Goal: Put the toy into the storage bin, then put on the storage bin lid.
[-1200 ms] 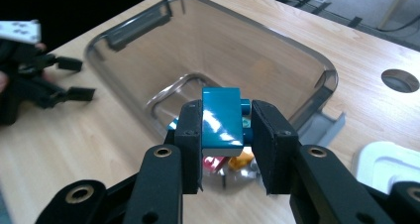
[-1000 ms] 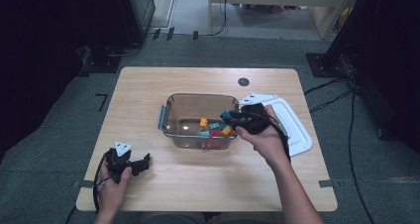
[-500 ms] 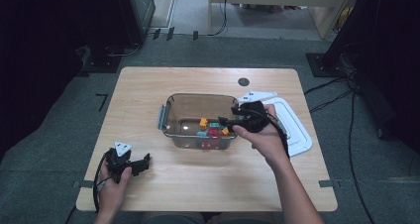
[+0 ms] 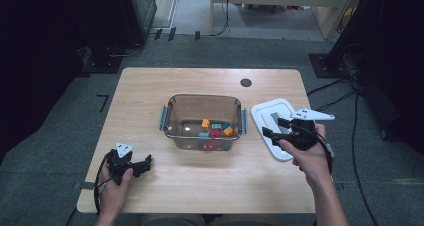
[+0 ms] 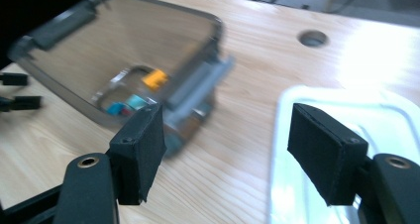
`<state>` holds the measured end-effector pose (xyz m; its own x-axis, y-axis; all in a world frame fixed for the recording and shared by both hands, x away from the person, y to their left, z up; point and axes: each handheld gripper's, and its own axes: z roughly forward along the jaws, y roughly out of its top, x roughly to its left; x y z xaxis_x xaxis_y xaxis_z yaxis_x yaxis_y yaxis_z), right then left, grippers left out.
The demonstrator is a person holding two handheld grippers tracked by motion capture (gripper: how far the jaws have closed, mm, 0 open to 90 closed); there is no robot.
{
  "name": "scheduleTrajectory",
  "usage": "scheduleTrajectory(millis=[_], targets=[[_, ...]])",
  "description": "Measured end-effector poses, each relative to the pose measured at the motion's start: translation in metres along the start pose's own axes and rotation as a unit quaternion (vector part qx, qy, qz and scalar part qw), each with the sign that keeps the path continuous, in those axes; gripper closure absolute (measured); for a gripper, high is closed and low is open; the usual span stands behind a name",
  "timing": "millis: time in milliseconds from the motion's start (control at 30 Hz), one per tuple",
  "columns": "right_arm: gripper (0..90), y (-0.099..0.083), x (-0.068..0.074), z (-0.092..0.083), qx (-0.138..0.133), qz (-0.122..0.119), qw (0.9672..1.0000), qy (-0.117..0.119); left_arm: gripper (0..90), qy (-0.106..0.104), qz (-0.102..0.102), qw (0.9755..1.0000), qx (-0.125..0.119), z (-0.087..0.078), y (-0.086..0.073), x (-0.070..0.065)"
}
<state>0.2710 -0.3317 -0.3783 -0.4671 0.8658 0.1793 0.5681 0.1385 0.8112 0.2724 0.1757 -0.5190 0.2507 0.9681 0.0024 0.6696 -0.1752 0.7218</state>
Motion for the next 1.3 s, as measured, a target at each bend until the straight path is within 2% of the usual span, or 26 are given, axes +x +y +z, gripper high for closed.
scheduleTrajectory(millis=[133,167,267,300,400,500,600,667,733,800,867,967,1000,1067,1133,1167,1233,1300], targets=[[31.2,-0.017,-0.021,-0.006,-0.001,0.021,0.9995,-0.024,7.2,0.0,0.0,1.0,0.0,0.0,0.0,0.0],[31.2,-0.017,-0.021,-0.006,-0.001,0.021,0.9995,-0.024,7.3,0.0,0.0,1.0,0.0,0.0,0.0,0.0],[31.8,-0.032,-0.041,-0.005,-0.004,0.049,0.998,-0.04,7.2,0.0,0.0,1.0,0.0,0.0,0.0,0.0],[31.8,-0.032,-0.041,-0.005,-0.004,0.049,0.998,-0.04,7.3,0.0,0.0,1.0,0.0,0.0,0.0,0.0],[32.1,-0.041,-0.054,-0.001,0.004,0.059,0.997,-0.049,7.2,0.0,0.0,1.0,0.0,0.0,0.0,0.0],[34.7,-0.043,-0.061,0.003,0.013,0.061,0.9973,-0.04,7.3,0.0,0.0,1.0,0.0,0.0,0.0,0.0],[37.6,-0.046,-0.065,0.01,0.019,0.059,0.9971,-0.043,7.2,0.0,0.0,1.0,0.0,0.0,0.0,0.0],[43.4,-0.047,-0.067,0.017,0.022,0.056,0.9962,-0.063,7.2,0.0,0.0,1.0,0.0,0.0,0.0,0.0],[47.3,-0.047,-0.069,0.023,0.027,0.059,0.9955,-0.069,7.2,0.001,0.0,1.0,0.0,0.0,0.0,0.0],[54.6,-0.046,-0.069,0.027,0.024,0.048,0.9955,-0.079,7.2,0.001,0.0,1.0,0.0,0.0,0.0,0.0],[55.9,-0.043,-0.071,0.032,0.028,0.036,0.9951,-0.087,7.2,0.001,-0.001,1.0,0.0,0.0,0.0,0.0],[56.0,-0.043,-0.076,0.04,0.028,0.025,0.9956,-0.086,7.2,0.001,0.0,1.0,0.0,0.0,0.0,0.0],[55.6,-0.044,-0.077,0.045,0.034,0.022,0.9949,-0.093,7.2,0.0,0.0,1.0,0.0,0.0,0.0,0.0],[54.9,-0.046,-0.079,0.054,0.043,0.022,0.9938,-0.101,7.2,0.001,0.0,1.0,0.0,0.0,0.0,0.0],[59.2,-0.049,-0.082,0.062,0.038,0.036,0.9951,-0.084,7.2,0.0,-0.001,1.0,0.0,0.0,0.0,0.0],[61.0,-0.051,-0.084,0.067,0.04,0.039,0.995,-0.083,7.2,0.0,0.0,1.0,0.001,0.0,0.0,0.0],[63.3,-0.052,-0.087,0.075,0.049,0.031,0.9935,-0.098,7.2,0.001,0.0,1.0,0.0,0.0,0.0,0.0],[63.5,-0.052,-0.093,0.081,0.051,0.036,0.9919,-0.11,7.2,0.001,0.0,1.0,0.0,0.0,0.0,0.0]])
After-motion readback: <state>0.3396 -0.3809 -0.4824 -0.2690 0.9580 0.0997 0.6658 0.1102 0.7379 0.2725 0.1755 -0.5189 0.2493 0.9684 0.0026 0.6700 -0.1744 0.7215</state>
